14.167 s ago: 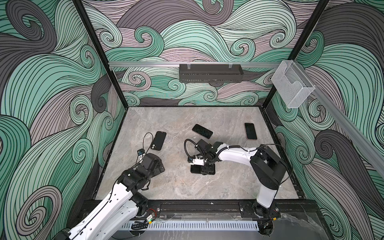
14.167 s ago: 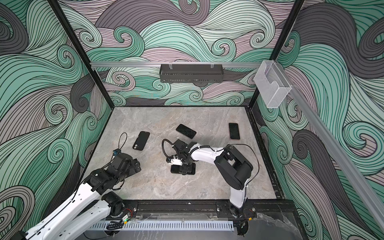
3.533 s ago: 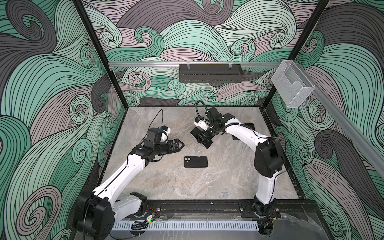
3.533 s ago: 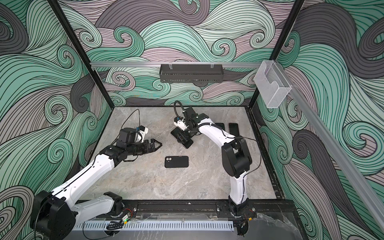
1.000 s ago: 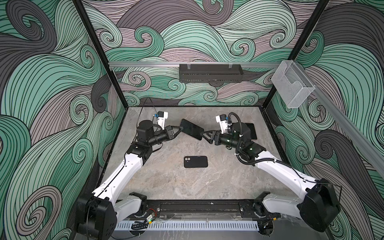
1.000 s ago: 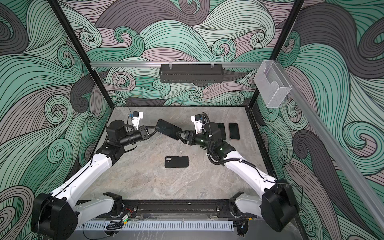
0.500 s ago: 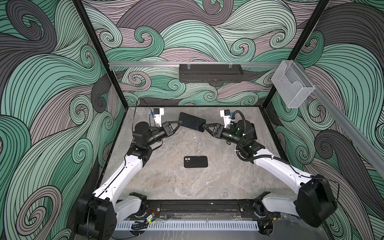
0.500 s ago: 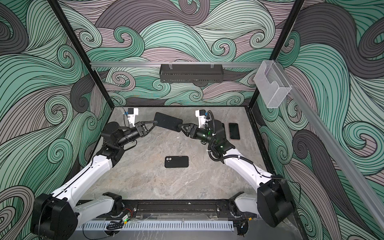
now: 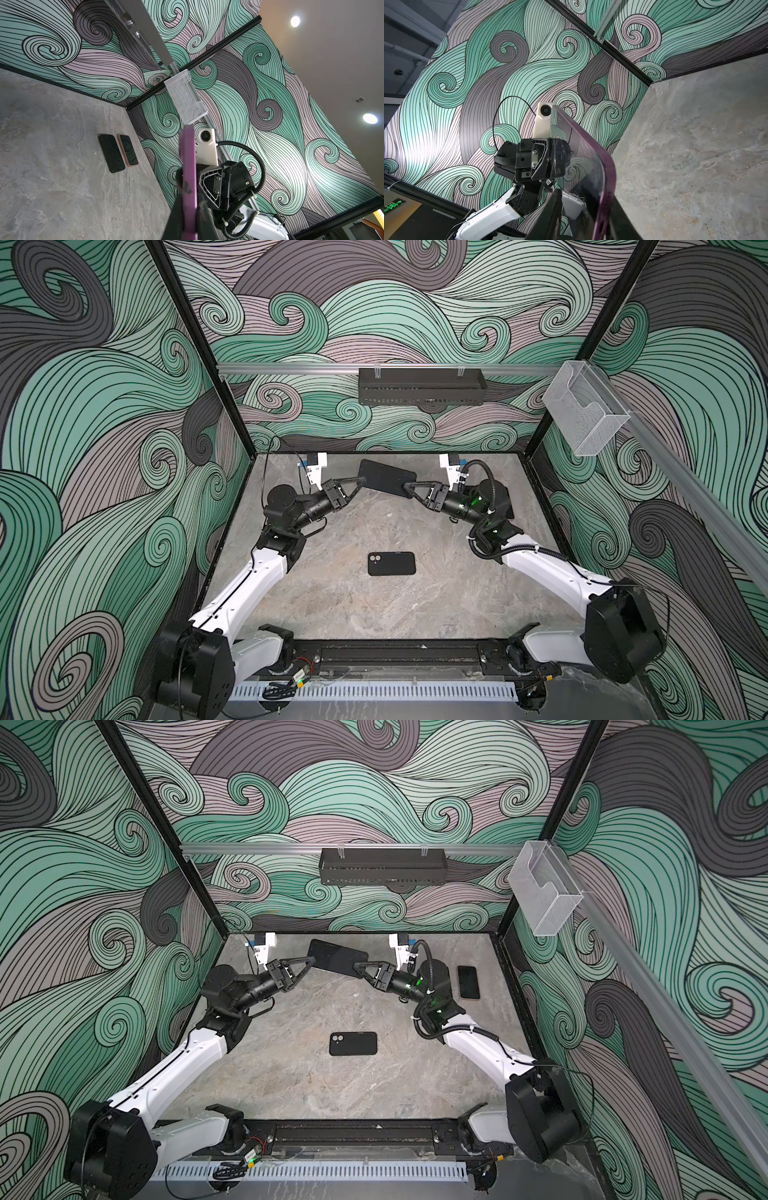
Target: Put the phone into the phone case
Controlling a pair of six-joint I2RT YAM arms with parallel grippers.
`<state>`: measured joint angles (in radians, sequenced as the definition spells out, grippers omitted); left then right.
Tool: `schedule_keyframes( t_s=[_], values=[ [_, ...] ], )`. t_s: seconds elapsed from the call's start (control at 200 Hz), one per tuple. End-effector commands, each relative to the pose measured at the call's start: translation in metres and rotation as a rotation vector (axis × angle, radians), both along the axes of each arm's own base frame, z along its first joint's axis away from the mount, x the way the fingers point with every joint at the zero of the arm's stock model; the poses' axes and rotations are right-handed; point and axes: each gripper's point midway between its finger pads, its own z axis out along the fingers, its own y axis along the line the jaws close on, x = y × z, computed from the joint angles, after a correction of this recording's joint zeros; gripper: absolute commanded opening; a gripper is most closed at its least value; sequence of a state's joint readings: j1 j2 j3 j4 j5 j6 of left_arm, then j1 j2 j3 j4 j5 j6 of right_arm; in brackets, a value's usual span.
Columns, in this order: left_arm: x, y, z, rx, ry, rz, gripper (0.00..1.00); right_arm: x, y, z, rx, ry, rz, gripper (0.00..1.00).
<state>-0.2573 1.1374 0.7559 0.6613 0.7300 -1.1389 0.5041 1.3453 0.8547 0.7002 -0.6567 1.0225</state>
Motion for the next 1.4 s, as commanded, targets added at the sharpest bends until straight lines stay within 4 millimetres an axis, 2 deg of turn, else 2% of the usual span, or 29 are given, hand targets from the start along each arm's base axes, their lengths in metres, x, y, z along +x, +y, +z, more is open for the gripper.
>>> schedule_keyframes(
  t_s=[0.0,0.15,0.23,0.4,0.535,0.645,0.846,0.941,1.051,1.201,1.396],
  values=[
    [-0.002,0.002,0.019,-0.043,-0.068,-0.011,0.00,-0.007,0.000,0.016,0.062,-0.043,0.037,0.29],
    [0.002,0.001,0.017,-0.059,-0.052,-0.016,0.00,-0.010,-0.002,0.023,0.092,-0.058,0.041,0.25],
    [0.003,0.002,0.014,-0.063,-0.041,-0.014,0.00,-0.012,-0.004,0.028,0.103,-0.064,0.043,0.20],
    [0.004,0.001,0.010,-0.069,-0.019,-0.018,0.00,-0.016,-0.005,0.036,0.116,-0.084,0.049,0.18],
    [0.005,0.000,0.008,-0.070,-0.006,-0.027,0.00,-0.018,-0.006,0.040,0.126,-0.094,0.053,0.10],
    [0.006,-0.002,0.003,-0.062,0.007,-0.037,0.13,-0.019,-0.008,0.042,0.130,-0.097,0.050,0.05],
    [0.008,-0.001,-0.017,0.000,0.054,-0.015,0.44,-0.019,-0.012,0.043,0.113,-0.096,0.023,0.02],
    [0.004,0.000,-0.028,0.057,0.077,0.001,0.60,-0.016,-0.015,0.038,0.086,-0.081,0.004,0.00],
    [-0.002,0.006,-0.046,0.159,0.110,0.031,0.71,-0.009,-0.021,0.025,0.026,-0.050,-0.039,0.00],
    [-0.015,0.012,-0.069,0.268,0.150,0.046,0.81,0.000,-0.028,-0.003,-0.098,0.021,-0.085,0.00],
    [-0.028,0.019,-0.111,0.416,0.242,0.032,0.83,-0.004,-0.034,-0.040,-0.266,0.101,-0.069,0.00]
  ],
)
